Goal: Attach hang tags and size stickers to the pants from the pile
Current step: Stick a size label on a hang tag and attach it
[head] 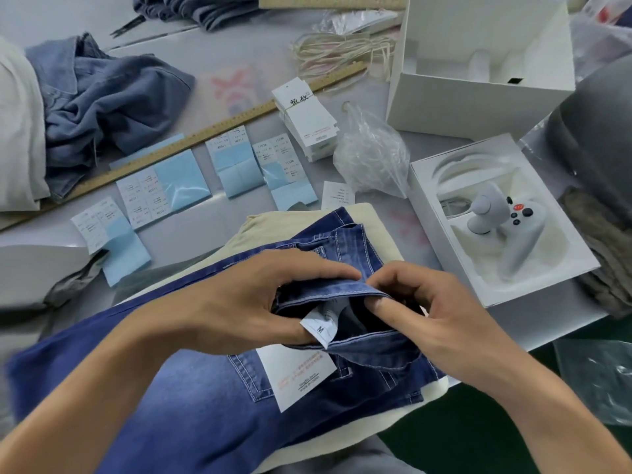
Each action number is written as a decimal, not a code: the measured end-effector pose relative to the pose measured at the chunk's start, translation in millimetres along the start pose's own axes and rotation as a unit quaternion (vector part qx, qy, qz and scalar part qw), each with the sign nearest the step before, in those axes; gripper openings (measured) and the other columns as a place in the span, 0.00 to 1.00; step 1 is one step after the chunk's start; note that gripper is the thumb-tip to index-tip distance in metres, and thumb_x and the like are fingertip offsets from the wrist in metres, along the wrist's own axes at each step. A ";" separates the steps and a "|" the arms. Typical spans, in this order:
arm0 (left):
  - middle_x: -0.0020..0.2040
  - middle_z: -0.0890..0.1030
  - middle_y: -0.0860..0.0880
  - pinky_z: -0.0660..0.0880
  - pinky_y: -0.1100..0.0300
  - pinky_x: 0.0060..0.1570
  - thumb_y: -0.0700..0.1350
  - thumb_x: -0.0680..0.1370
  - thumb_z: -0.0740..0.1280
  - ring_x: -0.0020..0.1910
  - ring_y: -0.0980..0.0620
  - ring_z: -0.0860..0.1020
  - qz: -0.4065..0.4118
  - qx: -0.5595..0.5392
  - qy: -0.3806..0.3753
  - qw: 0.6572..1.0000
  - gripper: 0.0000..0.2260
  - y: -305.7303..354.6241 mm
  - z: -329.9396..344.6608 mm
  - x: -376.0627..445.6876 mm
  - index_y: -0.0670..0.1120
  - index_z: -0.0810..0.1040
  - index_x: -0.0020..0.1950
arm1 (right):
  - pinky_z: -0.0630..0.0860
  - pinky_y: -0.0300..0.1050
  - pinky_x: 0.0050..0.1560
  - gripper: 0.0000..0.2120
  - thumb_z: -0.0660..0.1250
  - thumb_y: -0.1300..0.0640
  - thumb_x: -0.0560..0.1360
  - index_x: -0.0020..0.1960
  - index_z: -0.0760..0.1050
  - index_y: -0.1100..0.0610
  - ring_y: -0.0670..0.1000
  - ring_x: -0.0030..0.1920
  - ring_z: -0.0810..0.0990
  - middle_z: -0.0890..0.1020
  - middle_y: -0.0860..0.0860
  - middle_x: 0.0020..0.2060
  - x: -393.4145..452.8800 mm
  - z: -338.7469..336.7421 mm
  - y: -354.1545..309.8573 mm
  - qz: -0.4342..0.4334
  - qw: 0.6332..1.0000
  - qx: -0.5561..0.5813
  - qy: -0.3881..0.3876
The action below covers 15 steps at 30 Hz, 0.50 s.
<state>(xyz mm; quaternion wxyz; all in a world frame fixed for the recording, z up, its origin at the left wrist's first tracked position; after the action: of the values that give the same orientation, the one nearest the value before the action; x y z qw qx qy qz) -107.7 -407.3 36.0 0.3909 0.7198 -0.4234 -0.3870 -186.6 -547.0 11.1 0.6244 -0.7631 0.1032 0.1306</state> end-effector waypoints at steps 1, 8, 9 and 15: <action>0.61 0.81 0.57 0.75 0.56 0.56 0.48 0.75 0.71 0.61 0.53 0.79 0.002 0.004 -0.003 1.000 0.24 -0.7 1.4 0.2 0.58 0.74 0.71 | 0.76 0.36 0.40 0.08 0.68 0.59 0.80 0.46 0.81 0.47 0.47 0.40 0.82 0.85 0.48 0.39 -0.4 0.1 0.4 -0.004 1.000 -0.002 0.001; 0.74 0.68 0.65 0.61 0.73 0.68 0.61 0.76 0.73 0.76 0.61 0.64 0.022 0.012 0.052 0.998 0.32 -11.0 -6.6 -0.7 0.63 0.65 0.77 | 0.81 0.44 0.49 0.16 0.65 0.65 0.80 0.52 0.80 0.43 0.48 0.48 0.84 0.85 0.44 0.46 -3.9 -14.2 13.2 0.014 0.996 -0.004 0.084; 0.75 0.66 0.66 0.59 0.74 0.69 0.64 0.75 0.72 0.75 0.63 0.62 0.016 0.058 0.081 0.995 0.33 -13.2 -8.0 4.5 0.64 0.63 0.77 | 0.80 0.40 0.53 0.20 0.64 0.67 0.80 0.56 0.79 0.41 0.44 0.53 0.83 0.84 0.41 0.50 -7.6 -21.9 16.4 0.017 0.991 0.001 0.131; 0.63 0.76 0.54 0.68 0.51 0.62 0.58 0.81 0.66 0.62 0.50 0.71 -0.042 0.308 0.115 0.943 0.22 -35.8 13.3 74.1 0.56 0.69 0.75 | 0.76 0.43 0.61 0.13 0.63 0.67 0.79 0.61 0.80 0.63 0.53 0.61 0.80 0.80 0.52 0.57 -26.3 -9.5 -46.9 -0.278 0.868 -0.302 0.279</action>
<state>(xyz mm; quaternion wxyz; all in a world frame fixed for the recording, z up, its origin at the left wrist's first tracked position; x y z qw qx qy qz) -83.1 -465.9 -17.9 0.1790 0.8620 -0.4433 -0.1686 -195.7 -547.1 64.9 0.3191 -0.9163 0.0124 -0.2418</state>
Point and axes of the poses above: each hand's wrist, its own x-axis towards the middle knuckle, its own z-axis out of the palm, y = z × x, the point moved 8 cm from there along x, towards the middle knuckle
